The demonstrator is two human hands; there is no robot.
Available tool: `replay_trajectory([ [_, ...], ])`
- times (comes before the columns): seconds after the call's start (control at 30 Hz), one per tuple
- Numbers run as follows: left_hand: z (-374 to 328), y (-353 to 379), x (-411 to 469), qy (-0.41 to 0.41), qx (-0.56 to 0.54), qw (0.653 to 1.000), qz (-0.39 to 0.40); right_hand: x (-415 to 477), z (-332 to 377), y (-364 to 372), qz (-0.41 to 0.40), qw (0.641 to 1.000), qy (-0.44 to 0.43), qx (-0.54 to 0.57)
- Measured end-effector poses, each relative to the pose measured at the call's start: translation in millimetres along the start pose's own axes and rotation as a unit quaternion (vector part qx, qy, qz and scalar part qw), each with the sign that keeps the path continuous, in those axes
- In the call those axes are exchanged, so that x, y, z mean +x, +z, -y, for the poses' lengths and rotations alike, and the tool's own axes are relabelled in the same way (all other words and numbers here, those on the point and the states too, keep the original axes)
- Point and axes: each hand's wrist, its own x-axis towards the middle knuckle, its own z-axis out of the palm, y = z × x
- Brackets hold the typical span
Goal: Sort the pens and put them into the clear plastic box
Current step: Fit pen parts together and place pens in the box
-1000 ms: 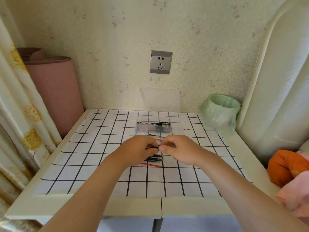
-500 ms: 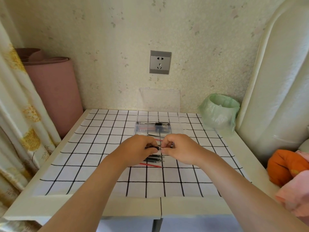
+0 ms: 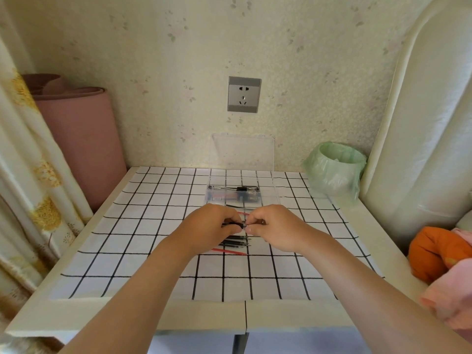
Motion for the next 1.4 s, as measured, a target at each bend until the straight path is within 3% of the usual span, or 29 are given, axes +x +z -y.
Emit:
replay_trajectory([
  [0.17, -0.2, 0.5, -0.1, -0.007, 0.012, 1.000, -0.013, -0.9, 0.8, -2.0, -0.001, 1.000, -0.005, -0.005],
  [0.37, 0.4, -1.1, -2.8, -0.019, 0.017, 1.000, -0.014, -3.1, -19.3, -22.2, -0.084, 0.988, 0.048, -0.116],
  [0.53, 0.3, 0.3, -1.1, -0.025, 0.020, 0.999, -0.002, -12.6, -36.6, -20.4, -0.058, 0.980, 0.112, -0.157],
  [0.8, -6.4, 7.4, 3.8, -0.015, 0.034, 0.999, 0.019, -12.4, -23.6, -9.0, -0.042, 0.959, 0.094, -0.263],
  [1.1, -1.2, 5.2, 2.6, -0.023, 0.035, 0.999, 0.023, -8.8, -19.7, -10.4, 0.008, 0.981, 0.083, -0.177],
  [1.27, 3.2, 3.9, 1.9, -0.024, 0.027, 0.999, 0.008, -9.2, -16.9, -9.3, -0.047, 0.988, 0.037, -0.140],
  [1.4, 4.2, 2.6, 1.5, -0.020, 0.030, 0.999, 0.002, -10.8, -14.7, -7.6, -0.043, 0.992, 0.028, -0.111],
])
